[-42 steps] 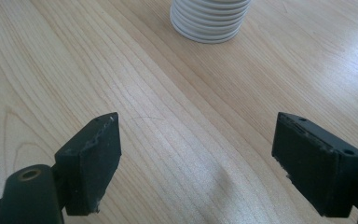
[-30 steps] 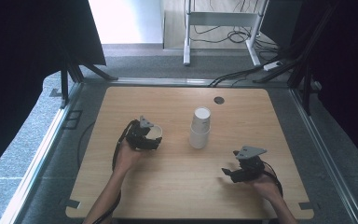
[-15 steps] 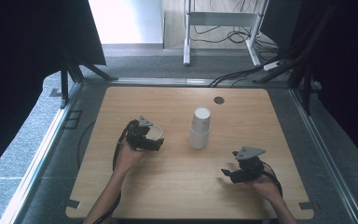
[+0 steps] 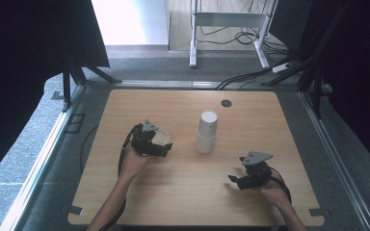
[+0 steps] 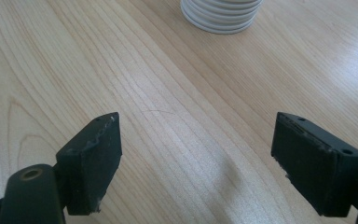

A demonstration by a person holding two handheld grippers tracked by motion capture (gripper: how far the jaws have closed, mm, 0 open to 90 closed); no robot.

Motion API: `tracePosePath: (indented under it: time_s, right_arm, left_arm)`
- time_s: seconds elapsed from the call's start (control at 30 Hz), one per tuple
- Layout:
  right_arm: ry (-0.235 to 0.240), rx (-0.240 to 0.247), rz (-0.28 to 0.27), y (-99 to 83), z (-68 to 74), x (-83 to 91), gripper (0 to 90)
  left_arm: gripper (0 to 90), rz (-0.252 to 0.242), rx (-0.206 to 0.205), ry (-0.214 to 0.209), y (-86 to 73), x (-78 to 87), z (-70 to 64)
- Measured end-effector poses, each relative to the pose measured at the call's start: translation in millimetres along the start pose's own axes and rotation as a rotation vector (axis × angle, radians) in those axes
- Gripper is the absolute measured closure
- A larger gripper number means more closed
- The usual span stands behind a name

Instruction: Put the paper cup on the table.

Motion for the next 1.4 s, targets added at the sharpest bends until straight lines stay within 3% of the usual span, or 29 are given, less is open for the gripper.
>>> tracePosePath:
  time_s: [0.57,1.0,1.4]
  right_arm:
    - [0.002,-0.039,-0.023,1.5,-1.2,4.0,13.0]
    - [0.005,-0.059,-0.054,4.8,1.7,8.4,2.9]
    - [-0.01,-0.084,-0.064,0.2,1.5,12.8,1.2]
  left_arm:
    - [0.0,-0.032,-0.062,0.007,6.5,17.9,-18.6]
    - [0.0,-0.06,-0.07,-0.003,2.7,32.2,-29.6]
    - [0.0,-0.088,-0.096,-0.03,-3.6,48.8,-44.9]
Point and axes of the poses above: each handheld gripper's, and its own axes: x roughly backward along the jaws, y roughly out of its top, z roughly to its left, the point moved 1 cm from there along -x, roughly forward along the jaws, and after that the axes turned 1 degree about y, right-handed, at the moved point
